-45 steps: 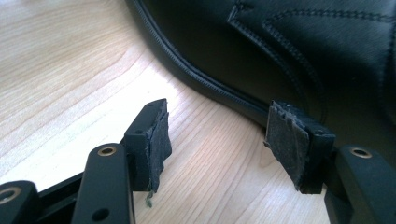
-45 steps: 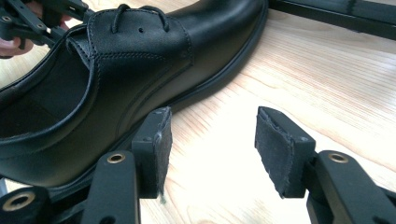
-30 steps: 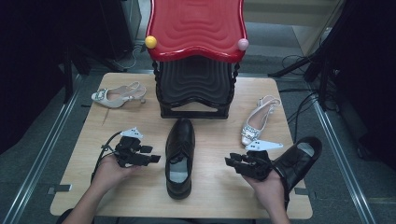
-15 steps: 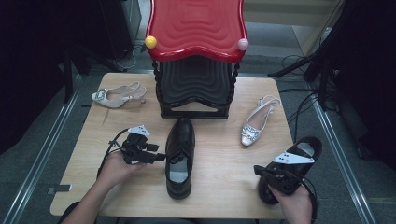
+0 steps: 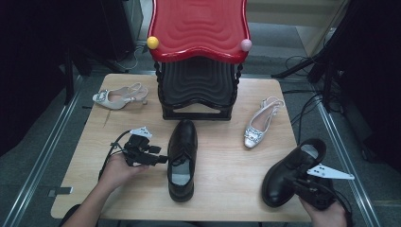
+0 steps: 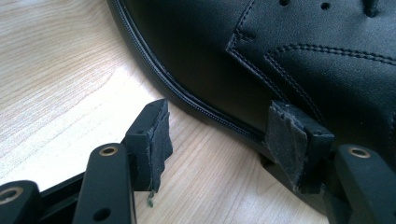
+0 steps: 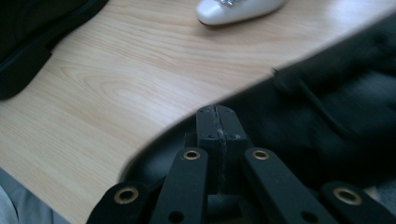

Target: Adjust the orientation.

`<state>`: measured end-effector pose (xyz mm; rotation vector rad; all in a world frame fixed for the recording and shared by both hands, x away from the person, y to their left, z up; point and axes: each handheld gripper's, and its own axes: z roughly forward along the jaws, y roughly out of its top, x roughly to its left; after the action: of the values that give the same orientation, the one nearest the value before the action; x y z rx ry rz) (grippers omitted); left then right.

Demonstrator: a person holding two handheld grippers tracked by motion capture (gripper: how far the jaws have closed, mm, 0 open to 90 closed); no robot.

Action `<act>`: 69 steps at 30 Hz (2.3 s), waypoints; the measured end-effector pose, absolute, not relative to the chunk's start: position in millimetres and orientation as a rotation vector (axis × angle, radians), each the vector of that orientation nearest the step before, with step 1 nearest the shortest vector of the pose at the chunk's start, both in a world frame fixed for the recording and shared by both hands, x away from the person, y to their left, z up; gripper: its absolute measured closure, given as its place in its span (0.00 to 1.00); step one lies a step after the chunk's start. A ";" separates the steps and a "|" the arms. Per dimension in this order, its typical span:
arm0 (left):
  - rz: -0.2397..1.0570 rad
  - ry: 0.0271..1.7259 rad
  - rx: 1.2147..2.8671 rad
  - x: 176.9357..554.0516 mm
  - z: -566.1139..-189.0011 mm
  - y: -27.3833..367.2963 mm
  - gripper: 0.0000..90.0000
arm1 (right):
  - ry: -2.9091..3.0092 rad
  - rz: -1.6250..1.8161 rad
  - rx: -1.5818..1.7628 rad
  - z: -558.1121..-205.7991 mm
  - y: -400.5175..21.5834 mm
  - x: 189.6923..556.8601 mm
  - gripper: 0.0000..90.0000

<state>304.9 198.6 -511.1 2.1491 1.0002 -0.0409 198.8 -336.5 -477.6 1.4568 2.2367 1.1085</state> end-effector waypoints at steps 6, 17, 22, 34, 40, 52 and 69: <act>-0.038 1.001 2.164 305.6 -512.4 197.6 0.45 | 2.222 1.055 1.521 -483.1 -363.2 184.8 1.00; -0.030 0.997 2.166 305.2 -512.4 197.4 0.45 | 2.293 1.012 1.500 -490.4 -361.4 187.8 1.00; -0.020 1.001 2.166 304.0 -511.9 196.9 0.45 | 2.297 1.032 1.497 -492.3 -358.8 190.7 1.00; -0.010 0.987 2.191 300.6 -510.7 196.4 0.45 | 2.316 1.104 1.480 -497.6 -348.8 201.3 1.00; -0.010 0.990 2.195 300.7 -511.1 197.1 0.45 | 2.337 1.125 1.454 -498.6 -337.2 207.8 1.00; -0.020 0.988 2.205 298.8 -511.6 195.2 0.45 | 2.427 1.079 1.364 -501.5 -296.0 223.4 1.00; -0.022 0.988 2.208 299.4 -512.3 195.6 0.45 | 2.153 1.157 1.488 -454.4 -350.3 220.4 1.00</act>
<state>299.4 195.6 -512.3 2.2077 0.9883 -0.0220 220.4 -350.3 -454.4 1.4879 2.1532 1.1568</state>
